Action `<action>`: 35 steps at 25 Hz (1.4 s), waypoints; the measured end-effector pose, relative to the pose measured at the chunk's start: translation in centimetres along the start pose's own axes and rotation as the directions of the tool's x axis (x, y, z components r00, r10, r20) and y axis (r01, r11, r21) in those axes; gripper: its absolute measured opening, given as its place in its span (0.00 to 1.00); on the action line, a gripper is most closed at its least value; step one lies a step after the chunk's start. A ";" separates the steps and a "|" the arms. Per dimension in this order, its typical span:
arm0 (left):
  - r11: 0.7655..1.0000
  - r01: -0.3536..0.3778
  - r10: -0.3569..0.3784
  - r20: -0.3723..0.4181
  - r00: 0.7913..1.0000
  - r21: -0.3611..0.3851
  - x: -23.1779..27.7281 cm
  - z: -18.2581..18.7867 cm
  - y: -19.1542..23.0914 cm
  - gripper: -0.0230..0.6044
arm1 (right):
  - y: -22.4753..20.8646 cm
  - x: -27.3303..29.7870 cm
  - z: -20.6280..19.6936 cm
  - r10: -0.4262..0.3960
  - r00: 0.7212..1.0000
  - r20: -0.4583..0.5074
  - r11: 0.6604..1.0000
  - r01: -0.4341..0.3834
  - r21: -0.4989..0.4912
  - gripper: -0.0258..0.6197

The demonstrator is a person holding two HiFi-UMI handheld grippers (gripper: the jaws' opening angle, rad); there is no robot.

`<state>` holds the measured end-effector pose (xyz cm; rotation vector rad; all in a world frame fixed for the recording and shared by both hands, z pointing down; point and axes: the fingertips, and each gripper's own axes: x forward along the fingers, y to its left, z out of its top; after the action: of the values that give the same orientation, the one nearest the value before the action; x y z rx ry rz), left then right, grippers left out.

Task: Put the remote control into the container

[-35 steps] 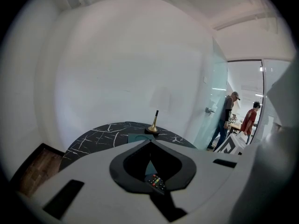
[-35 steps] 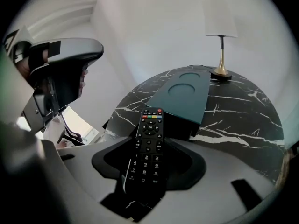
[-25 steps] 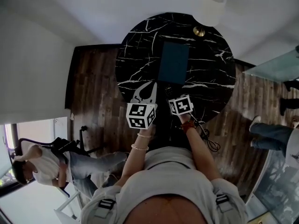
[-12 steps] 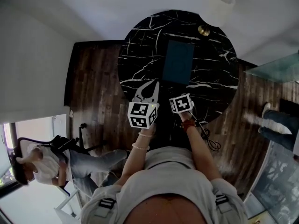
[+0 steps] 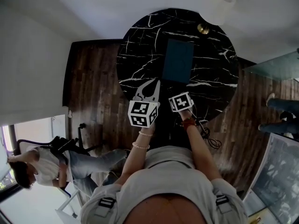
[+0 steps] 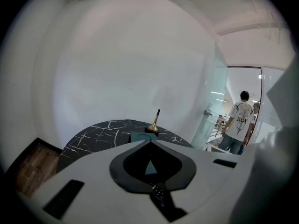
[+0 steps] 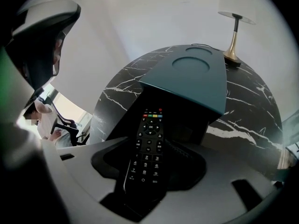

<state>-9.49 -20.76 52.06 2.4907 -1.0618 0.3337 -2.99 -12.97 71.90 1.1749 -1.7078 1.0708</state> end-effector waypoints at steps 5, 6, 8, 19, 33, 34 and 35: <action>1.000 0.005 -0.005 0.001 1.000 -0.007 0.0 -0.1 0.0 0.05 | 0.1 0.1 -0.1 -0.013 1.000 -0.018 1.000 0.013 -0.014 0.38; 1.000 0.005 -0.005 0.002 1.000 -0.009 0.0 -0.1 0.0 0.05 | 0.2 0.1 -0.1 -0.011 1.000 -0.023 1.000 0.011 -0.016 0.38; 1.000 0.005 -0.005 0.003 1.000 -0.012 -0.1 -0.1 0.0 0.05 | 1.1 0.2 -0.1 0.021 0.999 -0.030 1.000 -0.021 -0.010 0.38; 1.000 0.003 -0.003 -0.001 1.000 -0.018 0.1 -0.5 0.0 0.05 | -0.3 -0.7 0.2 -0.019 1.000 0.016 1.000 0.019 -0.005 0.38; 1.000 0.004 -0.004 -0.006 1.000 -0.018 0.5 -0.8 -1.3 0.05 | -0.2 -3.4 1.6 0.007 0.987 0.160 0.998 0.003 -0.062 0.30; 1.000 0.002 -0.002 -0.006 1.000 -0.018 0.5 -0.8 -1.4 0.05 | -0.3 -3.6 1.8 -0.002 0.984 0.177 0.998 0.014 -0.069 0.24; 1.000 0.000 0.000 -0.006 1.000 -0.018 0.4 -0.9 -1.4 0.05 | -0.4 -3.9 1.9 -0.013 0.981 0.192 0.997 0.029 -0.077 0.16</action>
<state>-8.20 -19.75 52.60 2.4721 -1.0577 0.3303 -1.83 -13.69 67.73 1.2760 -1.8627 0.8923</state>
